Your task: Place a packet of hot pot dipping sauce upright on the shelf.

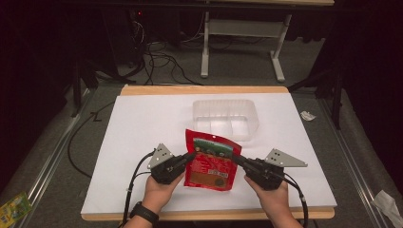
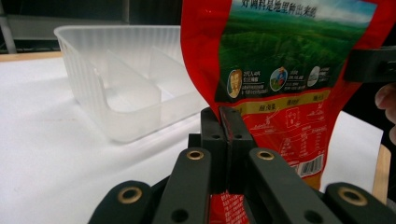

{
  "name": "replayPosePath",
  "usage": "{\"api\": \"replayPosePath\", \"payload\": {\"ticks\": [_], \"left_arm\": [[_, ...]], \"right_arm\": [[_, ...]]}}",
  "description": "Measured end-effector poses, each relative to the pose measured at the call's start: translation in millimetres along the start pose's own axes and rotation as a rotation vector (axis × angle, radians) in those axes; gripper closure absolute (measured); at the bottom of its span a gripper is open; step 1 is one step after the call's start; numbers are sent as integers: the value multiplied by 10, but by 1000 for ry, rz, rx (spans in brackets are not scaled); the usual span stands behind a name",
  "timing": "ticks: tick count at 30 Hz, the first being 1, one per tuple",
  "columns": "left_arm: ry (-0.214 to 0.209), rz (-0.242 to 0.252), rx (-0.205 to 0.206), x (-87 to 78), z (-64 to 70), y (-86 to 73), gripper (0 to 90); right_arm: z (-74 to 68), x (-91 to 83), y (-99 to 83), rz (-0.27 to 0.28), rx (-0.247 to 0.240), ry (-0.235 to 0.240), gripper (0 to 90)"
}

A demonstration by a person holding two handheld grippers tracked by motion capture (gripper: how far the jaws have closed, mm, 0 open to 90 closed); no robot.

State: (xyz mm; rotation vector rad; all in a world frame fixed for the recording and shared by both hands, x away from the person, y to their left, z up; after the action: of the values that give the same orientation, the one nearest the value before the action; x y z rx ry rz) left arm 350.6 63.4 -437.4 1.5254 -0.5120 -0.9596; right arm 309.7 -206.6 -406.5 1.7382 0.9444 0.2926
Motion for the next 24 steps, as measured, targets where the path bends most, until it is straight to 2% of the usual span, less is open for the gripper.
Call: {"api": "replayPosePath", "payload": {"ticks": [1,3,6,8,11,12,13,14,15,16,19,20,21,24], "left_arm": [[8,-6,-3,-3,-9,-21,878],[11,-8,-7,-3,-14,-28,851],[13,-9,-5,-12,-21,-46,840],[14,-11,-6,-7,-16,-54,828],[14,-17,4,4,-9,-64,823],[14,-17,4,4,-9,-64,823],[13,-14,5,2,-7,-64,824],[13,-14,5,2,-7,-64,824],[12,-6,6,-9,-4,-56,826],[12,-6,6,-9,-4,-56,826],[10,-7,13,-14,4,-53,825],[12,-8,12,-14,5,-57,822],[12,-8,12,-14,5,-57,817],[10,-10,6,-14,0,-60,789]], "right_arm": [[-3,-4,-22,-8,1,24,821],[-3,15,-41,-23,8,54,726],[5,70,-82,-45,20,79,642],[26,109,-96,-65,32,88,624],[64,173,-140,-109,53,112,625],[64,173,-140,-109,53,112,625],[97,209,-171,-132,75,124,625],[97,209,-171,-132,75,124,625],[127,260,-206,-181,79,130,624],[127,260,-206,-181,79,130,624],[121,358,-317,-258,68,125,636],[99,393,-344,-265,52,121,660],[99,393,-344,-265,52,121,660],[105,412,-353,-287,56,113,749]]}}
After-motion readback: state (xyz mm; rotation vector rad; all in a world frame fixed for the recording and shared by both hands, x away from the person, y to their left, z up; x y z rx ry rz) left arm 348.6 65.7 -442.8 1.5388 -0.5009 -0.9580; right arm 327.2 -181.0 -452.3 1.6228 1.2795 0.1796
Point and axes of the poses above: each handheld gripper's, and its own axes: x roughly forward along the jaws, y roughly out of its top, z roughly to its right, the point moved 3 cm from there along x, roughly forward along the jaws, and after that the axes turned 11 degrees about x, right-handed, at the moved point
